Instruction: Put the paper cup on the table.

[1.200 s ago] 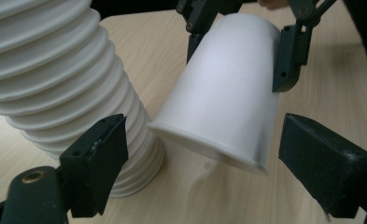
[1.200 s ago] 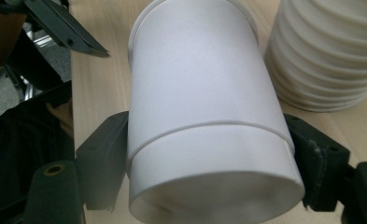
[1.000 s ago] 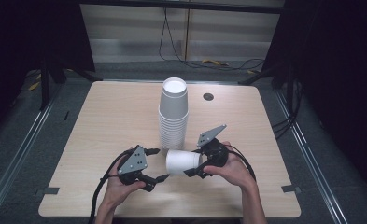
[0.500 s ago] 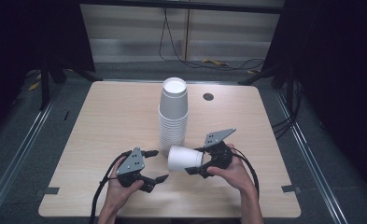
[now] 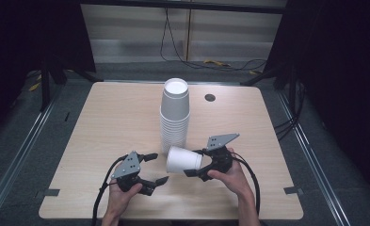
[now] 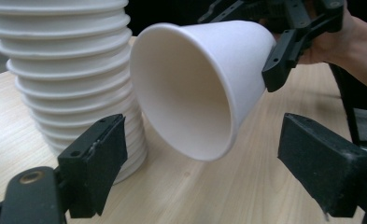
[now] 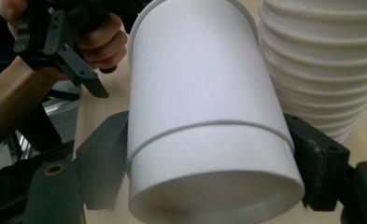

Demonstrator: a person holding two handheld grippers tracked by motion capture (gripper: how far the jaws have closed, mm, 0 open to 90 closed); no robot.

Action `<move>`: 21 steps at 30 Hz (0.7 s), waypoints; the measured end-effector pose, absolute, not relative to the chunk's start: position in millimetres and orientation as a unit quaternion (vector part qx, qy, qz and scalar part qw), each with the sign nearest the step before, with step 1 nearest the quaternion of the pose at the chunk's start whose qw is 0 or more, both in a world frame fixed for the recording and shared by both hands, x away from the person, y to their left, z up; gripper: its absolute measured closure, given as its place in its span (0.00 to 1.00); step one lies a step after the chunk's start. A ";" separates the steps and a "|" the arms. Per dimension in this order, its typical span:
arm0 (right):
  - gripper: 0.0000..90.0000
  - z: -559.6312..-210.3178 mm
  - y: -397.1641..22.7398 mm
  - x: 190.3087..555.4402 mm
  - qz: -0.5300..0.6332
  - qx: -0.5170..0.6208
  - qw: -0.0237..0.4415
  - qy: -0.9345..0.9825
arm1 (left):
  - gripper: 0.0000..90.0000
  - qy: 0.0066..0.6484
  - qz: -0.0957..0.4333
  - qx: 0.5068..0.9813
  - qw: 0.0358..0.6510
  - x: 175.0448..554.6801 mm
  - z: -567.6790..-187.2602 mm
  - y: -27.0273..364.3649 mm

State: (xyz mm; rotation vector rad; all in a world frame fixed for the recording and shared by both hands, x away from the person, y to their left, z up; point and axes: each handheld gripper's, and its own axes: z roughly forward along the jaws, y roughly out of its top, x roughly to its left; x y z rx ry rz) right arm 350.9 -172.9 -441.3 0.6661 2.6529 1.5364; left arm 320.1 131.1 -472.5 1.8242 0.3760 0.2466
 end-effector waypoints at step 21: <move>0.26 -452.7 -176.3 337.3 0.555 0.194 0.006 0.809 | 0.17 0.141 0.084 0.773 0.612 318.5 -465.6 127.3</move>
